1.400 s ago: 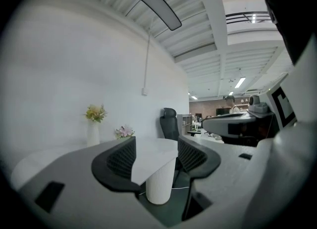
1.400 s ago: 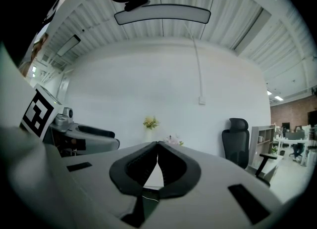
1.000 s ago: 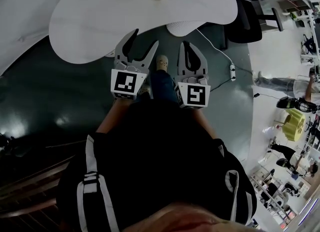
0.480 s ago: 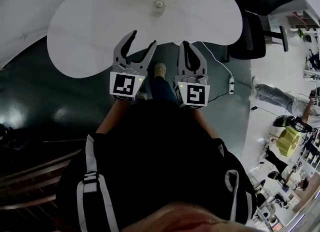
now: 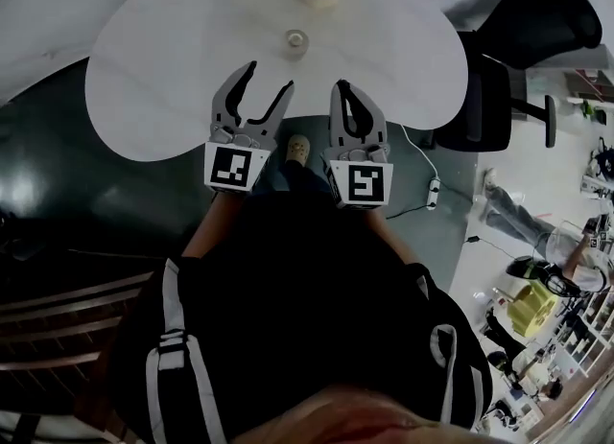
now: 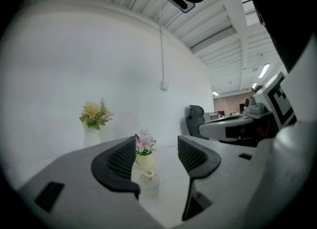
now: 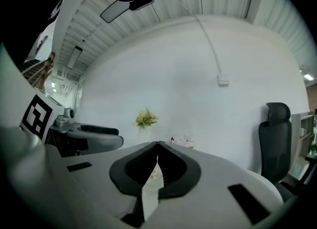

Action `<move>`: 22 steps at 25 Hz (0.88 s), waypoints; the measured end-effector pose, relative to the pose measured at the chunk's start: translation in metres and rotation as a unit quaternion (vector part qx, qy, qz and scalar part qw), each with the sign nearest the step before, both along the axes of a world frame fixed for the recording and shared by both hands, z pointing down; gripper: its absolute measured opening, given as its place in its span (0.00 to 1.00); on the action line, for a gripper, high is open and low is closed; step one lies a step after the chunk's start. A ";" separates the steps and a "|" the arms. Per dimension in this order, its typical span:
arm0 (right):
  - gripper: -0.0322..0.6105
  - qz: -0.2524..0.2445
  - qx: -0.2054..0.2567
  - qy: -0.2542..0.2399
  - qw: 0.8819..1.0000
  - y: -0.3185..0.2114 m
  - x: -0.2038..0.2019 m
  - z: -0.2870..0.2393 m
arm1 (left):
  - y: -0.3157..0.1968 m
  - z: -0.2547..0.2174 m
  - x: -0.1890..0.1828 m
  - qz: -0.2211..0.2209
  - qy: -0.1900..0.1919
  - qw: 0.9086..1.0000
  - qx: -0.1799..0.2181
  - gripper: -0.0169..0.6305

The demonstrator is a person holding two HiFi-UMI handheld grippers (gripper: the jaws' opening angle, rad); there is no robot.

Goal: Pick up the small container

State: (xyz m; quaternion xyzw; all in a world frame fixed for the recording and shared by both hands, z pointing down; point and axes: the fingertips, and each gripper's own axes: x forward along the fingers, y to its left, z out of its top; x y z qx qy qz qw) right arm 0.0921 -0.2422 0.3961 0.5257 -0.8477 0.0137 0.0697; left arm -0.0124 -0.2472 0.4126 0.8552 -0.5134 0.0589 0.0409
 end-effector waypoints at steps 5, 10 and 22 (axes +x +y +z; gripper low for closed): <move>0.08 -0.013 -0.004 -0.011 1.000 -0.023 0.005 0.007 | -0.017 0.003 0.007 -0.012 -0.003 1.000 0.001 0.42; 0.08 -0.026 -0.010 -0.018 0.999 -0.042 0.009 0.018 | -0.033 0.015 0.012 -0.012 -0.015 1.000 -0.010 0.42; 0.08 -0.028 -0.042 0.005 0.999 -0.066 0.003 0.049 | -0.067 0.065 0.022 0.019 -0.011 0.998 -0.058 0.45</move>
